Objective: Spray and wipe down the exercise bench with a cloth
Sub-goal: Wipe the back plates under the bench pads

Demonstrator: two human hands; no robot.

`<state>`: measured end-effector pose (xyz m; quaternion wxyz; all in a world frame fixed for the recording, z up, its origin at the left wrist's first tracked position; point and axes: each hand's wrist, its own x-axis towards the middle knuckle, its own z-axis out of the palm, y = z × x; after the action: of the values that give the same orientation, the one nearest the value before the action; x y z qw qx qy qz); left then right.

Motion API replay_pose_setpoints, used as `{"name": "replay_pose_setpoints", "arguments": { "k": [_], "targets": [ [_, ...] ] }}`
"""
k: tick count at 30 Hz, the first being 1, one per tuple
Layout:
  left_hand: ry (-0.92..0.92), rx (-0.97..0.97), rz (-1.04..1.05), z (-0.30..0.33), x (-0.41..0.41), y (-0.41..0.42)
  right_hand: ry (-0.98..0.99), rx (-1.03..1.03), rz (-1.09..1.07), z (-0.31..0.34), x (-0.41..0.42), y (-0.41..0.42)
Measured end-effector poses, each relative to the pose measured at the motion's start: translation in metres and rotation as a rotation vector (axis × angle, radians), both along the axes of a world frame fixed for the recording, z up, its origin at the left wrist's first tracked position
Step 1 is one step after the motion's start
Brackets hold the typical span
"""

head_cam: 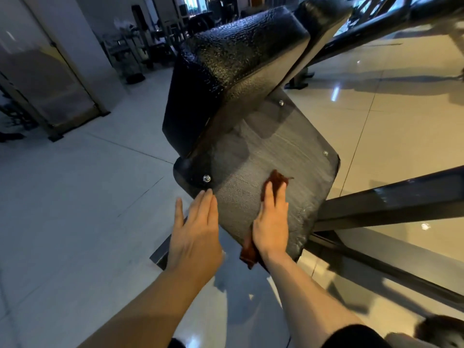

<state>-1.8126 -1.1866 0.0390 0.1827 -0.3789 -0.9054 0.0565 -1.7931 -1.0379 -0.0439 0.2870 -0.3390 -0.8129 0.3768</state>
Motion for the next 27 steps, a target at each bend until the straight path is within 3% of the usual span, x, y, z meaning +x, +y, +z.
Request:
{"name": "replay_pose_setpoints", "arguments": {
  "k": [2, 4, 6, 10, 12, 15, 20, 22, 24, 27],
  "targets": [
    [-0.002, -0.02, -0.026, -0.001, 0.003, 0.009, -0.077, -0.241, -0.159, -0.026, 0.026, 0.019],
    [-0.01, -0.023, -0.033, -0.001, 0.003, 0.012, -0.029, -0.451, -0.315, -0.031, 0.025, 0.025],
    [-0.01, -0.027, -0.004, 0.006, 0.001, 0.014, -0.002, -0.32, -0.265, -0.001, -0.002, 0.01],
    [0.05, -0.022, 0.037, 0.021, -0.02, 0.017, 0.228, 0.102, 0.288, 0.069, -0.065, -0.028],
    [0.071, 0.049, 0.0, 0.021, -0.03, 0.021, 0.23, 0.229, 0.413, 0.076, -0.08, -0.018],
    [0.084, 0.02, -0.065, 0.016, -0.034, 0.037, 0.189, 0.2, 0.237, 0.042, -0.074, 0.026],
    [0.02, -0.068, -0.11, 0.007, -0.036, 0.07, -0.086, -0.278, -0.265, -0.042, -0.009, 0.098],
    [0.056, -0.078, -0.095, 0.005, -0.047, 0.077, -0.148, -0.303, -0.393, -0.047, -0.018, 0.101],
    [0.077, -0.088, -0.059, 0.014, -0.055, 0.086, -0.039, -0.203, -0.304, -0.022, -0.053, 0.092],
    [0.163, -0.276, -0.085, 0.021, -0.066, 0.102, 0.249, 0.004, 0.097, 0.039, -0.103, 0.075]
  ]
}}
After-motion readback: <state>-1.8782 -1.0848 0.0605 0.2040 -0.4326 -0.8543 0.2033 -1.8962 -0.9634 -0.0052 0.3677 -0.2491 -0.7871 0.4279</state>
